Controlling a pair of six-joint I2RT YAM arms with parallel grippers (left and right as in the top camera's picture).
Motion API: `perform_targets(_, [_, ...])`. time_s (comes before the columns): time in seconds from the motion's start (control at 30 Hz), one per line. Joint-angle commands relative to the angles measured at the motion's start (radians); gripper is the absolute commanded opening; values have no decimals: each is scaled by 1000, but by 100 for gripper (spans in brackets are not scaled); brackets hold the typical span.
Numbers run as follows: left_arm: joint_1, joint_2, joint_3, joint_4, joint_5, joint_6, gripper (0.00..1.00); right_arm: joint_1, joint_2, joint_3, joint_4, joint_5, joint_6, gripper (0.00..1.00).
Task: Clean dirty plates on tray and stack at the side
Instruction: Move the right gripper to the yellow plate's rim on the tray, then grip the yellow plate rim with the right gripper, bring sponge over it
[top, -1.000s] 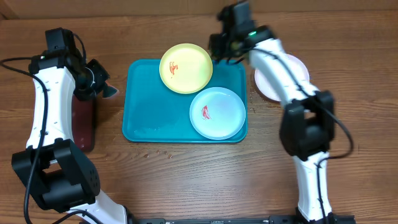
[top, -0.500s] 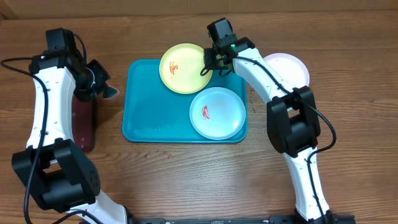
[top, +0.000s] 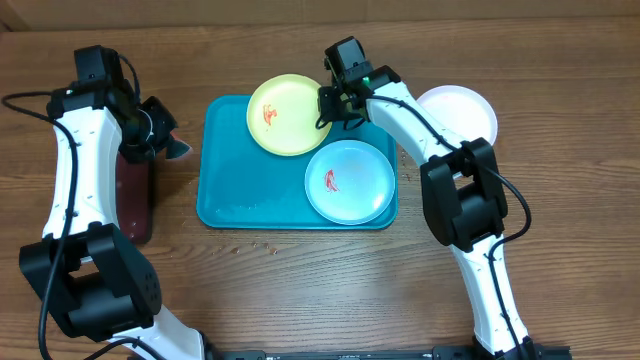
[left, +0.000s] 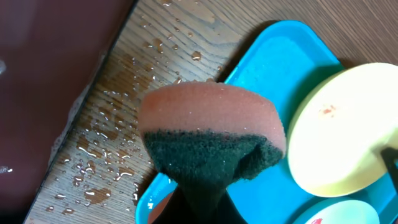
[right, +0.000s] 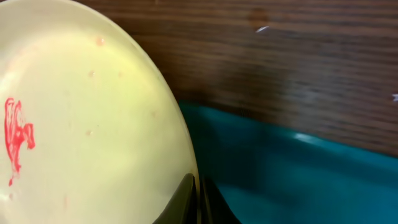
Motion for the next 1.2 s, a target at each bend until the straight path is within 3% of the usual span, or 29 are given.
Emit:
perform_targets(0.0, [-27, -7, -4, 11, 15, 58, 4, 34, 10, 3, -8, -99, -2, 4])
perform_targets(0.17, [-66, -7, -4, 19, 11, 56, 4, 83, 10, 3, -61, -109, -2, 4])
perform_targets(0.2, [-72, -7, -4, 19, 5, 56, 4, 89, 10, 3, -60, -106, -2, 22])
perform_targets(0.23, [-78, -7, -4, 20, 3, 57, 4, 92, 10, 3, -57, -100, -2, 27])
perform_targets(0.33, [-86, -7, -4, 19, 3, 56, 4, 95, 10, 3, -37, -66, -2, 28])
perform_targets(0.53, [-87, -7, -4, 18, 6, 57, 4, 95, 13, 2, 13, -2, -87, 28])
perform_targets(0.93, [-161, -7, -6, 19, 6, 57, 4, 95, 47, 0, 23, 2, -97, 23])
perform_targets(1.0, [-171, -7, -6, 20, 6, 56, 4, 95, 54, 0, 13, 0, -97, 20])
perform_targets(1.1, [-192, -6, -12, 24, 4, 56, 4, 95, 54, 1, -15, -7, -66, 6])
perform_targets(1.17, [-207, -3, -19, 34, 5, 56, 4, 95, 54, 2, -27, -13, -35, 4])
